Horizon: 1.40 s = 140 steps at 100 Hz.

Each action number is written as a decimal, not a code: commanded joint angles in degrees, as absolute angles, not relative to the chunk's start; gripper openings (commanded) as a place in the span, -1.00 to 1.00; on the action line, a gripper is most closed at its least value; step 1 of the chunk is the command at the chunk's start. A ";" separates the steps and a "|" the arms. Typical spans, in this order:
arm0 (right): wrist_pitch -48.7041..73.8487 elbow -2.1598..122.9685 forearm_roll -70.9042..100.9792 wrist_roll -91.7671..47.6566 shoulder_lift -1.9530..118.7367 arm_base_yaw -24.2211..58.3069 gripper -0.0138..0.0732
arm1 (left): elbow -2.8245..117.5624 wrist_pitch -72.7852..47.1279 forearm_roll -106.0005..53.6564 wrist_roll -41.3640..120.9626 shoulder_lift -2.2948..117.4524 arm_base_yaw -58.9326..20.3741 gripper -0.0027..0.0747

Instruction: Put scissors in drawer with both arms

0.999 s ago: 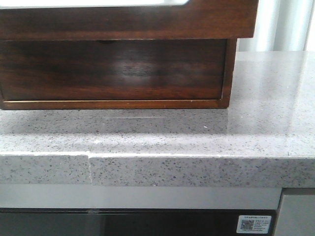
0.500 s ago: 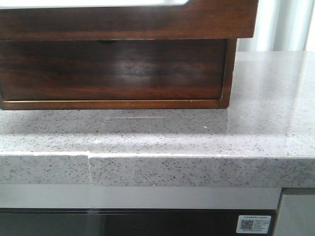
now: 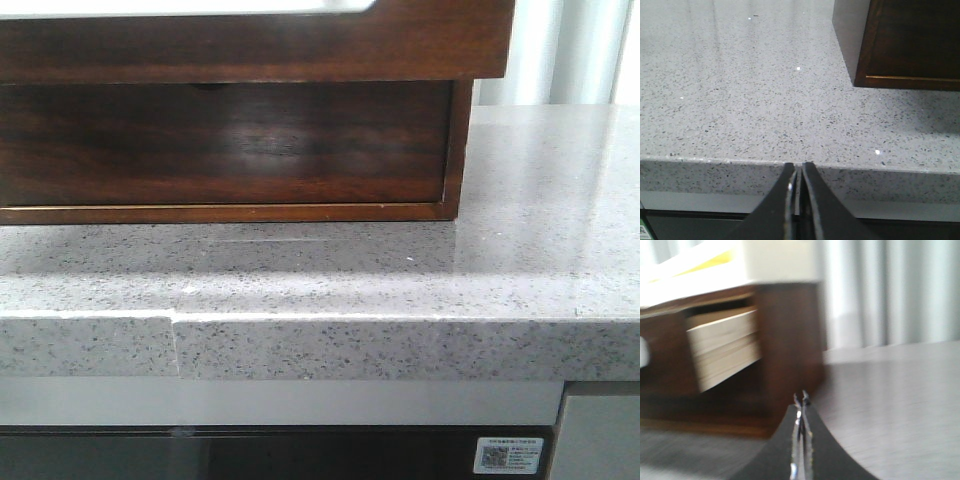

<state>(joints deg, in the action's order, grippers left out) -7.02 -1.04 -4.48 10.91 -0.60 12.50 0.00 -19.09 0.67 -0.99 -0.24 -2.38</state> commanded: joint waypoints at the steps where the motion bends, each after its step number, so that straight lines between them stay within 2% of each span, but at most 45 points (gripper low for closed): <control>1: -11.66 -1.45 -5.98 11.79 -0.16 6.69 -0.82 | -1.42 -17.24 0.00 -1.09 -2.06 -2.26 -0.98; 14: -5.85 -1.45 -6.07 11.79 -0.28 -2.08 -0.82 | -1.42 -17.24 0.00 -1.09 -2.06 -2.26 -0.98; 23: 2.56 -1.45 -6.07 10.52 -1.78 -5.88 -0.82 | -1.42 -17.24 0.00 -1.09 -2.06 -2.26 -0.98; 50: 17.58 -1.56 -6.07 9.85 -1.78 -7.82 -0.82 | -1.42 -17.24 0.00 -1.09 -2.06 -2.26 -0.98; 140: 17.28 -1.56 -5.96 9.85 -1.78 -7.82 -0.82 | -1.42 -17.24 0.00 -1.09 -2.06 -2.26 -0.98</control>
